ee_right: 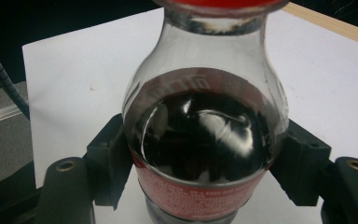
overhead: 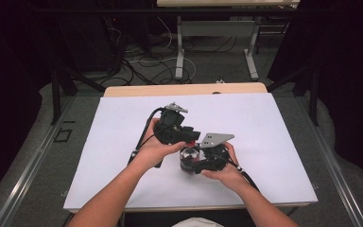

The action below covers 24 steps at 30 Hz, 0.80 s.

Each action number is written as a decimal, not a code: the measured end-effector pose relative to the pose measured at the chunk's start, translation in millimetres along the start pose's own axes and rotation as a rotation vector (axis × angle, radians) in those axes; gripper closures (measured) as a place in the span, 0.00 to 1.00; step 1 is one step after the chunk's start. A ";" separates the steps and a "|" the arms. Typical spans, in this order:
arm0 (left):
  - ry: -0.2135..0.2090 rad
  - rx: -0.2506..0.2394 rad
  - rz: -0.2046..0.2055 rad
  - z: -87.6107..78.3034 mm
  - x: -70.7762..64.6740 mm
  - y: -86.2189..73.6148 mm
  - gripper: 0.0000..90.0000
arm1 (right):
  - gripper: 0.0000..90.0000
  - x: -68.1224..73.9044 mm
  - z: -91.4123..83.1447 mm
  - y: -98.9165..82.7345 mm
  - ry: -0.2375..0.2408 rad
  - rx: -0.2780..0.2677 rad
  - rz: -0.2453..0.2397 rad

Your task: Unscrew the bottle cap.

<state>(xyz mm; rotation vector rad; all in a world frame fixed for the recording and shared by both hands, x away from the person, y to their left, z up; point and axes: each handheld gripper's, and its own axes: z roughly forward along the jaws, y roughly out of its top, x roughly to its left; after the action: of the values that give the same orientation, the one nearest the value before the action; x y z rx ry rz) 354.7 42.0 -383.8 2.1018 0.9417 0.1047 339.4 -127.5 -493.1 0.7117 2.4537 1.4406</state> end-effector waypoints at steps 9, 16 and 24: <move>-0.040 -0.017 0.027 -2.1 2.8 1.8 0.59 | 0.33 -1.3 -1.9 0.1 -0.005 -0.015 0.009; -0.088 -0.068 0.099 -7.9 8.5 -0.2 0.48 | 0.33 -2.2 -2.6 0.1 0.001 -0.014 0.005; -0.130 -0.064 0.220 -9.4 18.4 -5.0 0.43 | 0.33 -1.4 -2.4 0.5 0.007 -0.028 0.013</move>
<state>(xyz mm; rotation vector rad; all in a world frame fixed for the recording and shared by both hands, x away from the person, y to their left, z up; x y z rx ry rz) 361.5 62.0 -385.4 2.1189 0.6209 0.1085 339.8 -129.9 -491.6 0.7199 2.4336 1.4815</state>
